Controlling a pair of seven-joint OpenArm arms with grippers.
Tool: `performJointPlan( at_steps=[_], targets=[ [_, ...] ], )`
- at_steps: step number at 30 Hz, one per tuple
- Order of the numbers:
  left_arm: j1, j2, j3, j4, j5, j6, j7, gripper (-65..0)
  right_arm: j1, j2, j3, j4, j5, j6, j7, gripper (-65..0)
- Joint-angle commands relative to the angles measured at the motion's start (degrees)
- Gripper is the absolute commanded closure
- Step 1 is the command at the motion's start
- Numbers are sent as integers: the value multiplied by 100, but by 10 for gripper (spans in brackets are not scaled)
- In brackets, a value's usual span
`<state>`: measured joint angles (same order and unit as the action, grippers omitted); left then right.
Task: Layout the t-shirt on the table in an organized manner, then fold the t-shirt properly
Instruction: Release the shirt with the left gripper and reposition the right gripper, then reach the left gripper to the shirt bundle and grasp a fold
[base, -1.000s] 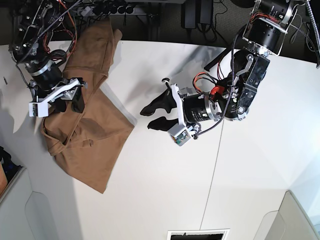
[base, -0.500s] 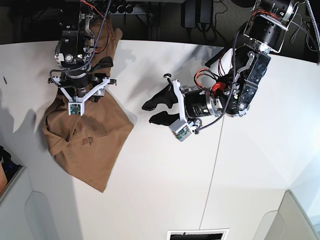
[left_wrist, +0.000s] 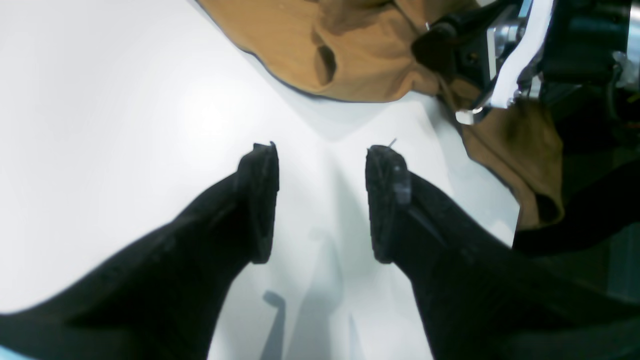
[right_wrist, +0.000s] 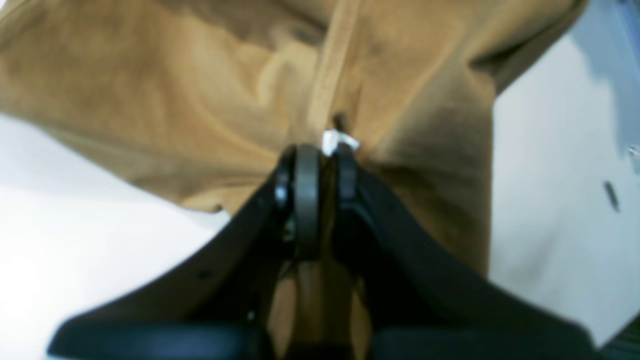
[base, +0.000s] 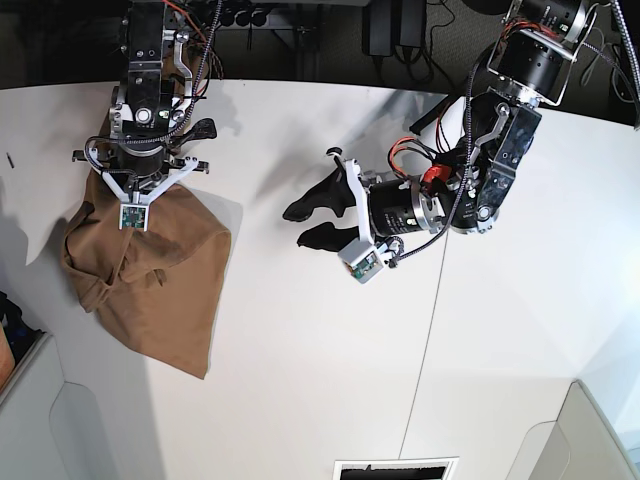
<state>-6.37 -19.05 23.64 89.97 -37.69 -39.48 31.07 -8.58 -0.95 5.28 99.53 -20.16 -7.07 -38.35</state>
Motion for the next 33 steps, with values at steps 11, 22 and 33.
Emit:
performJointPlan(
  at_steps=[11,22,33],
  targets=[
    [-107,-17,-31,81,-59,-52,-122,-307,61,17,-424,745,-278,-157,15,0],
    [-140,-39,-466,81,205,-52,-125,-307,63,-17,-2385,911,-1003,-411,-101,0],
    [-142,-476,-750,81,149,136,-247,-307,42,-15,-2186,1965,-1668,-774,-522,0]
  ],
)
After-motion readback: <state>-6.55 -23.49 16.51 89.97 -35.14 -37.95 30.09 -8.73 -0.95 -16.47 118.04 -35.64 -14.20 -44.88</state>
